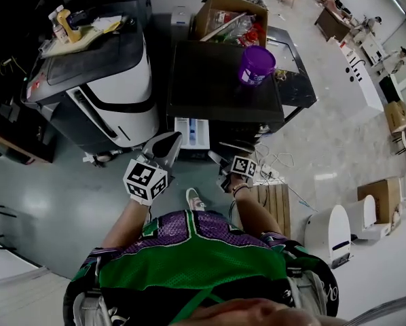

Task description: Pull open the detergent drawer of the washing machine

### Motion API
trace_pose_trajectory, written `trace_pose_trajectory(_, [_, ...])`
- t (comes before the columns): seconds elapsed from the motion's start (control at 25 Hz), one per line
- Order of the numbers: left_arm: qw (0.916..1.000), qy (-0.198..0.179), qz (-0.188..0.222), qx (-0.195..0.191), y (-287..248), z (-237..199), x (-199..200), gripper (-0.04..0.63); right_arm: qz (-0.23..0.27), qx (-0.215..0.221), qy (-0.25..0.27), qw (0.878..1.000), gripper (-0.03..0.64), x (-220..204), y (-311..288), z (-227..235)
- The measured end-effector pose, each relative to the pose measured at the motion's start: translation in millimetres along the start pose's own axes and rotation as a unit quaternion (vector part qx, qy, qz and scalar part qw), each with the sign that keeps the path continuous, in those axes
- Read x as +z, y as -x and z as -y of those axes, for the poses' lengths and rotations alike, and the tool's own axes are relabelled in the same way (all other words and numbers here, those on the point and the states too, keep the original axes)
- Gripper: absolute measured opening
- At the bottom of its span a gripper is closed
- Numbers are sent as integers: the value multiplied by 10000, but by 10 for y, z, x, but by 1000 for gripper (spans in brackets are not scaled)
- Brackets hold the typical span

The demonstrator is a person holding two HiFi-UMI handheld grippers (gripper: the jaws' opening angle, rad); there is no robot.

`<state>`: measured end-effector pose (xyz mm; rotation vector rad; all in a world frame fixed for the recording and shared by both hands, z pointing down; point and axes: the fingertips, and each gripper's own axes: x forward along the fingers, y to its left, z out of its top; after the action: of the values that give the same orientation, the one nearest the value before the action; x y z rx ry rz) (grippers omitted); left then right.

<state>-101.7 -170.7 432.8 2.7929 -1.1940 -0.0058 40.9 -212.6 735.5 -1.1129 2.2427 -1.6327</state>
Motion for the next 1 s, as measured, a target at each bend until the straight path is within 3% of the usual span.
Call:
trace_pose_trajectory(0.2, [9999, -25, 111, 6, -177, -60, 109, 17, -153, -1, 822, 9965, 459, 204, -6, -251])
trace_pose_trajectory(0.4, [9998, -93, 150, 114, -293, -178, 199, 17, -371, -23, 1695, 9848, 459, 362, -102, -515])
trace_pose_trajectory(0.64, [9992, -180, 140, 321, -358, -338, 253, 17, -581, 165, 2766, 9591, 459, 505, -286, -918])
trace_pose_trajectory(1.0, [9972, -218, 276, 666, -460, -622, 415, 17, -313, 613, 3836, 9209, 459, 851, -391, -1756])
